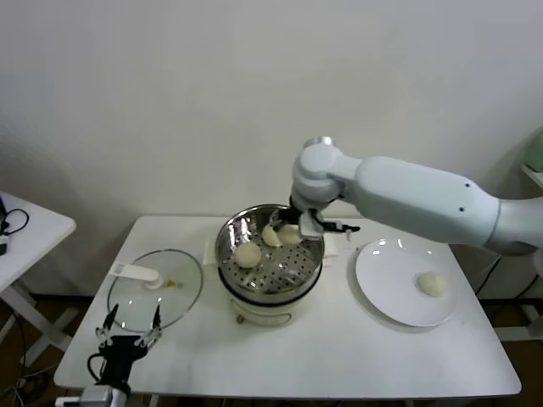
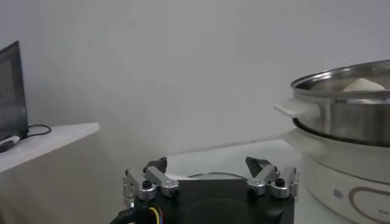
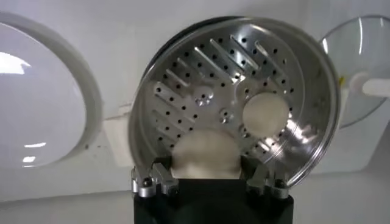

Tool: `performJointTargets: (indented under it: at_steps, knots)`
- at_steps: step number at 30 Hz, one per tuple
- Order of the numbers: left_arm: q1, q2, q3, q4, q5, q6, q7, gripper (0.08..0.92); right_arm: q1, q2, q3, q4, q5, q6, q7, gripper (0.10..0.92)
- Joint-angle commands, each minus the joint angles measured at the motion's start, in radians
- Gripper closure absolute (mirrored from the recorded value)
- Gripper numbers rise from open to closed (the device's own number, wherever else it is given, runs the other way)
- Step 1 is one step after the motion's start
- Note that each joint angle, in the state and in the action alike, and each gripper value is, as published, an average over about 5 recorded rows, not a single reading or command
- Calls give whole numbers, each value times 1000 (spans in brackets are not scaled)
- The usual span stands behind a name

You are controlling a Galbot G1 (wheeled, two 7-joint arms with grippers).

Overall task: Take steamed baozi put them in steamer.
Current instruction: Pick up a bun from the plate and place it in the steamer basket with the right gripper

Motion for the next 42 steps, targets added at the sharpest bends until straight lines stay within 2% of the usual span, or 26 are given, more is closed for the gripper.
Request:
performJointTargets:
  at_steps: [1,13,42]
  knots:
    - [8,2,5,2,8,2,1,177,-52,97,-43,0,-53,52,2,279]
    - [-2,4,16,6,14,15,0,177,-55,98,-100,-30,-80,146,5,279]
    - [-12,2,23,14,17,19,1,177,-118,120,-89,-33,-89,142,30,279]
